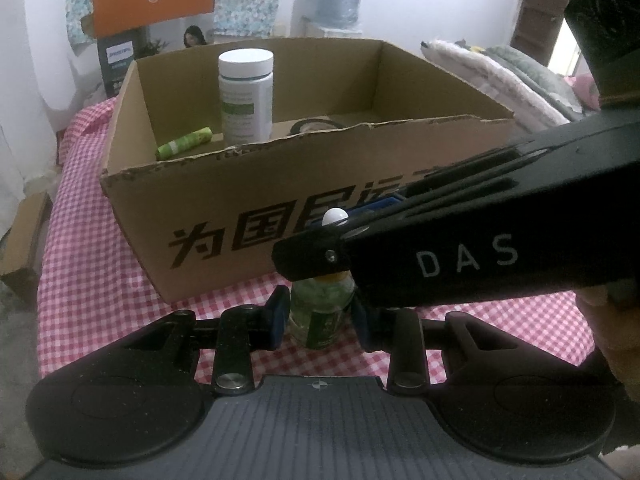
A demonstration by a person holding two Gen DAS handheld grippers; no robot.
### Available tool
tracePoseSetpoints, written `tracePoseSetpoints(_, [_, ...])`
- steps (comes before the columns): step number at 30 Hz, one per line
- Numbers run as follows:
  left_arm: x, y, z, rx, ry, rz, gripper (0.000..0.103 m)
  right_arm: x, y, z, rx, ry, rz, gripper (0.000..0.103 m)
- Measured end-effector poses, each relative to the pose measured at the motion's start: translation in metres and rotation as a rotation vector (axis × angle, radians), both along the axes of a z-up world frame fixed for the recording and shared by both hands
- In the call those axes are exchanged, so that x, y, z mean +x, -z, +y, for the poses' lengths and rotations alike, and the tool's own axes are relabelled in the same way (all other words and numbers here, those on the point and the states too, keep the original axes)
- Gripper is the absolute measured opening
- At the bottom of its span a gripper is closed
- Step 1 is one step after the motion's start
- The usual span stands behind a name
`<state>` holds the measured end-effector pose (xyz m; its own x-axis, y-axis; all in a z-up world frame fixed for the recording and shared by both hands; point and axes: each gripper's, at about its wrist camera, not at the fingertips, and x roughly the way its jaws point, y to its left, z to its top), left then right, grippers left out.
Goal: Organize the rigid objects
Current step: 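Lift the dropper bottle off the table with the right gripper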
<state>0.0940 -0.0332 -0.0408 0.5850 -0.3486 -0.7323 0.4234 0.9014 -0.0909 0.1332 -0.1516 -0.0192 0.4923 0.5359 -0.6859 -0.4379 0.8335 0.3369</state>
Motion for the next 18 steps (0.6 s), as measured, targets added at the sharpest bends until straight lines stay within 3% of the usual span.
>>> tracePoseSetpoints(18, [-0.030, -0.043, 0.008, -0.002, -0.001, -0.101, 0.033, -0.029, -0.038, 0.001, 0.032, -0.003, -0.112, 0.023])
